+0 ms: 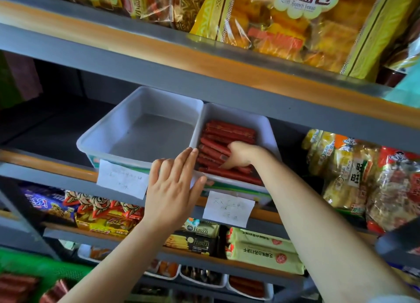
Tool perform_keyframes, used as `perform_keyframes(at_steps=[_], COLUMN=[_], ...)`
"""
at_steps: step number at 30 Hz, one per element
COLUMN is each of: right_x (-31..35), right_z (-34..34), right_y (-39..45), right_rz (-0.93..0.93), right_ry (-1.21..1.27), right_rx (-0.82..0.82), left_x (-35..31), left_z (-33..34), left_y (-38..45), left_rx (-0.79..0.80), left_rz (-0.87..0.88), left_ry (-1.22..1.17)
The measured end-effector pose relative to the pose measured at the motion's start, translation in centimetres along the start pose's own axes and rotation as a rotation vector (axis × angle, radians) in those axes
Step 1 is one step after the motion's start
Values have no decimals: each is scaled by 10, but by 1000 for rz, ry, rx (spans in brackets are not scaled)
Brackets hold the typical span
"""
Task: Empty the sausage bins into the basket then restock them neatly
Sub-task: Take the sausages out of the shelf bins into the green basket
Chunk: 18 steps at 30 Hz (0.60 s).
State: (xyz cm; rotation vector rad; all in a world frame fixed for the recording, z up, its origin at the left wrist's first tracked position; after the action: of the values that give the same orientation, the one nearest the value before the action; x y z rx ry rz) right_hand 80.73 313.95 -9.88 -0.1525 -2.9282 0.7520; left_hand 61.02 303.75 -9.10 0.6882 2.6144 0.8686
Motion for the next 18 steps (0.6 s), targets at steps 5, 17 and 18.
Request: perform_keyframes(at_steps=[5, 17, 18], right_x=[0, 11, 14], right_z=[2, -36, -38], right_y=[0, -53, -63], right_rz=[36, -123, -143], right_ry=[33, 417, 434], right_rx=[21, -231, -226], left_x=[-1, -2, -2], left_z=[-2, -7, -8], left_y=[-1, 1, 1], left_rx=[-4, 26, 33], left_rz=[11, 56, 56], left_ry=[-3, 6, 5])
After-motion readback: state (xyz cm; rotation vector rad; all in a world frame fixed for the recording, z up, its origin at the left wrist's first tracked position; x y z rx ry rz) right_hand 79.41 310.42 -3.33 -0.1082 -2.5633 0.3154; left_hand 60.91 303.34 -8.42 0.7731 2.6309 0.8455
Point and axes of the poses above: each hand's wrist, its own y-axis towards the middle knuckle, its own z-axis out of the palm, x = y × z, the point moved 8 cm from there along y, towards the middle knuckle, and after that the axes turned 10 degrees about x, right-handed, at the moved point
